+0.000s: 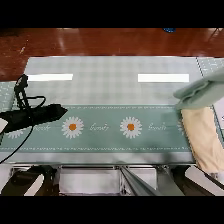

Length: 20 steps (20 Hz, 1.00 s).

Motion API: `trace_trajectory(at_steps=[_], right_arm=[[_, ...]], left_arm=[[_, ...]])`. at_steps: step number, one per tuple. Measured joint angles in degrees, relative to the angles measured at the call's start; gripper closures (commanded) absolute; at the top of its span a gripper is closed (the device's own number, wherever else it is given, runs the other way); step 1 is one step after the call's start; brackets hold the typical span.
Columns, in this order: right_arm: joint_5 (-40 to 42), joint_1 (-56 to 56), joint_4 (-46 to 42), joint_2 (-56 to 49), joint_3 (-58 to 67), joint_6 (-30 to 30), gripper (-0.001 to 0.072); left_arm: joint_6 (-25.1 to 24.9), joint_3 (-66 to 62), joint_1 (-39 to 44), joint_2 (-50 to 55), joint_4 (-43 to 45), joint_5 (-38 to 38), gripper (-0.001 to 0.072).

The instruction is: Fold the shirts.

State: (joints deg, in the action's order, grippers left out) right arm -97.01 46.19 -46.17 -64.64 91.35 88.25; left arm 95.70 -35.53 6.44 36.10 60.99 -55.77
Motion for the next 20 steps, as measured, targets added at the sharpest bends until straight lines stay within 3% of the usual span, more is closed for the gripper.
trace_trajectory(at_steps=[4, 8, 9, 10, 11, 12, 16, 17, 18, 19, 20], right_arm=[[-1.75, 5.01, -16.83, 5.53, -5.25, 1.36, 0.0694], [-2.86, 8.41, -37.38, 13.86, -18.73, 2.45, 0.0693], [-4.48, 8.96, -40.54, 15.61, -22.38, 2.54, 0.0654], [-5.88, 9.40, -42.97, 17.14, -26.23, 2.80, 0.0409], [-6.14, 9.68, -44.96, 18.14, -29.53, 2.86, 0.0299], [-6.84, 9.92, -46.97, 18.99, -32.68, 2.86, 0.0298], [-5.79, 10.34, -49.99, 20.52, -38.66, 3.37, 0.0320], [-4.61, 10.38, -49.75, 20.63, -38.77, 3.67, 0.0444], [-2.29, 10.38, -48.30, 20.72, -38.29, 4.02, 0.0622], [0.46, 10.40, -45.57, 20.76, -37.42, 4.24, 0.0693], [4.35, 10.45, -40.52, 20.76, -36.26, 4.35, 0.0694]], left_arm=[[0.00, 0.00, 0.00, 0.00, 0.00, 0.98, 0.0688], [0.00, 0.00, 0.00, 0.00, 0.02, 1.97, 0.0688], [0.00, 0.00, 0.00, 0.00, 0.00, 2.01, 0.0687], [0.00, 0.00, 0.00, 0.00, 0.02, 2.12, 0.0688], [0.00, 0.00, 0.00, 0.02, 0.02, 2.32, 0.0687], [0.00, 0.00, 0.00, 0.04, 0.00, 2.58, 0.0687], [0.00, 0.00, 0.02, 0.22, -0.28, 3.87, 0.0687], [-0.02, -0.09, 0.07, 0.22, -0.39, 5.01, 0.0687], [-0.07, -0.57, 0.09, 0.26, -0.61, 6.51, 0.0688], [-0.52, -1.55, 0.11, 0.42, -0.94, 8.15, 0.0688], [-1.44, -3.32, 0.13, 0.87, -1.64, 9.66, 0.0688]])
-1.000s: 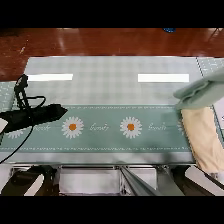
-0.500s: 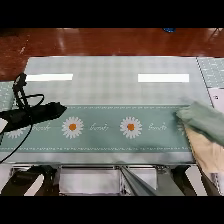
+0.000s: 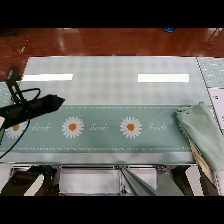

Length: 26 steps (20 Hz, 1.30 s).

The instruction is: Fold the shirts.

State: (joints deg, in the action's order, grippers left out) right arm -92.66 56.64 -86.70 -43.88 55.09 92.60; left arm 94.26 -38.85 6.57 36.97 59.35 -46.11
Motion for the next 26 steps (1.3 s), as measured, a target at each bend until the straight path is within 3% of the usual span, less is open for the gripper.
trace_trajectory(at_steps=[4, 7, 11, 14, 17, 26], right_arm=[[17.59, -6.49, 30.58, -1.16, 4.50, -6.08, 0.0694], [24.61, -22.14, 39.58, -5.62, 9.42, -9.31, 0.0694], [27.96, -46.42, 29.62, -15.43, 13.68, -8.61, 0.0693], [25.73, -56.76, 18.69, -23.17, 14.67, -5.57, 0.0693], [22.71, -60.94, 11.85, -29.14, 15.04, -2.49, 0.0693], [20.83, -63.28, 7.19, -32.72, 15.26, 0.96, 0.0693]], left_arm=[[-5.31, -13.05, 1.11, 6.27, -3.30, 3.13, 0.0689], [-7.48, -26.25, 5.31, 14.99, -4.33, 0.79, 0.0689], [-8.24, -36.35, 14.08, 25.66, 1.99, -5.66, 0.0688], [-1.88, -36.48, 15.58, 31.19, 13.42, -11.61, 0.0688], [4.37, -34.16, 12.50, 34.58, 18.05, -15.39, 0.0688], [4.50, -33.24, 8.57, 36.72, 14.53, -17.73, 0.0687]])
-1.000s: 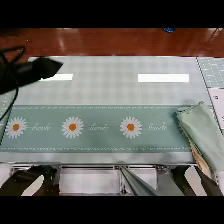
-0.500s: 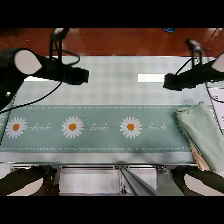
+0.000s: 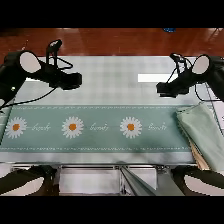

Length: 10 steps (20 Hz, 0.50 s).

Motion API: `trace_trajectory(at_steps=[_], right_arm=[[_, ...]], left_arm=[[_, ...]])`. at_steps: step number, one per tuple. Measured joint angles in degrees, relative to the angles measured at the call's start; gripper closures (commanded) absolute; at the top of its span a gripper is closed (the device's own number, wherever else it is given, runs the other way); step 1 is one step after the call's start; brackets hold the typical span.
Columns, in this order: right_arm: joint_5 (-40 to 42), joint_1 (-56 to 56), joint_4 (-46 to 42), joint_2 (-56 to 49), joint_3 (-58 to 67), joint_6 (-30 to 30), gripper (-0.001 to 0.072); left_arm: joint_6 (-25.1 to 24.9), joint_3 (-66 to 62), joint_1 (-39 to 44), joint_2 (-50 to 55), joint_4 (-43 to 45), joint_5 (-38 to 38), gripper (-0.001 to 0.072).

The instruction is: Fold the shirts.

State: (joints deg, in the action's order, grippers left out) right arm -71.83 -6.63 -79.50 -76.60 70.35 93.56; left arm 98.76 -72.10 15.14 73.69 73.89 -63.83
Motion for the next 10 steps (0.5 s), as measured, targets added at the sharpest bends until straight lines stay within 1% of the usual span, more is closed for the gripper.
trace_trajectory(at_steps=[10], right_arm=[[-0.22, -0.11, -0.44, -0.20, 0.00, 0.37, 0.0693]], left_arm=[[-0.20, 0.02, -0.17, 0.20, -0.42, -0.24, 0.0687]])
